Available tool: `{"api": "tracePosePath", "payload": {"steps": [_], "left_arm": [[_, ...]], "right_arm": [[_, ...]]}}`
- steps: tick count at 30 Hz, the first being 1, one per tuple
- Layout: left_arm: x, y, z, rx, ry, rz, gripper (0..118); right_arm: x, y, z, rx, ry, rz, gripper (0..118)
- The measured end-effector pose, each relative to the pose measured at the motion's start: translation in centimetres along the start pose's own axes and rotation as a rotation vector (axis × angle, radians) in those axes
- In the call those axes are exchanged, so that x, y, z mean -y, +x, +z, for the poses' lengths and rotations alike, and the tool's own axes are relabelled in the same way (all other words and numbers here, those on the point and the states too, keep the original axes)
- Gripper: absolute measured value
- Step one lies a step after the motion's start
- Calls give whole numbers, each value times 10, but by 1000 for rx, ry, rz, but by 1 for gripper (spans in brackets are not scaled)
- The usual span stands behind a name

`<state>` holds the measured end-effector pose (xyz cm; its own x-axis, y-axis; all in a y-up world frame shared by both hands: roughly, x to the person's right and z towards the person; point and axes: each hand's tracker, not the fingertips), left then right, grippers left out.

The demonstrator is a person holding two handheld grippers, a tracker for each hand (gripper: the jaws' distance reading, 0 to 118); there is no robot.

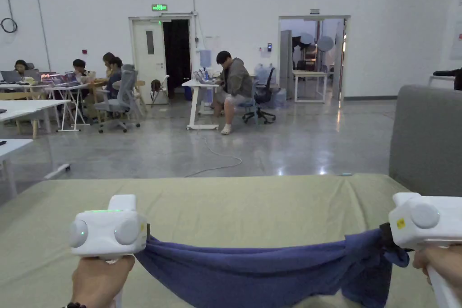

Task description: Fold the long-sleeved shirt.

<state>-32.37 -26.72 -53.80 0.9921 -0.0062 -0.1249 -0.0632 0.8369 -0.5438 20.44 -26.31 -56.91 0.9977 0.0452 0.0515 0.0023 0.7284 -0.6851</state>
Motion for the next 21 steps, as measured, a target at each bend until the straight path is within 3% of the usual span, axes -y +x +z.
{"api": "tracePosePath", "payload": {"steps": [7, 10, 15, 21], "left_arm": [[101, -10, 71, -27, -19, 13, 0], [167, -12, 97, -109, -80, -22, 0], [266, -28, 119, -81, -257, 96, 0], [313, -28, 122, -128, -341, 140, 0]], "right_arm": [[117, 2, 46, -53, -13, 36, 7], [178, 9, 59, -69, -72, 57, 7], [274, 20, 76, -111, -217, 72, 7], [347, 25, 71, -92, -340, 118, 7]]}}
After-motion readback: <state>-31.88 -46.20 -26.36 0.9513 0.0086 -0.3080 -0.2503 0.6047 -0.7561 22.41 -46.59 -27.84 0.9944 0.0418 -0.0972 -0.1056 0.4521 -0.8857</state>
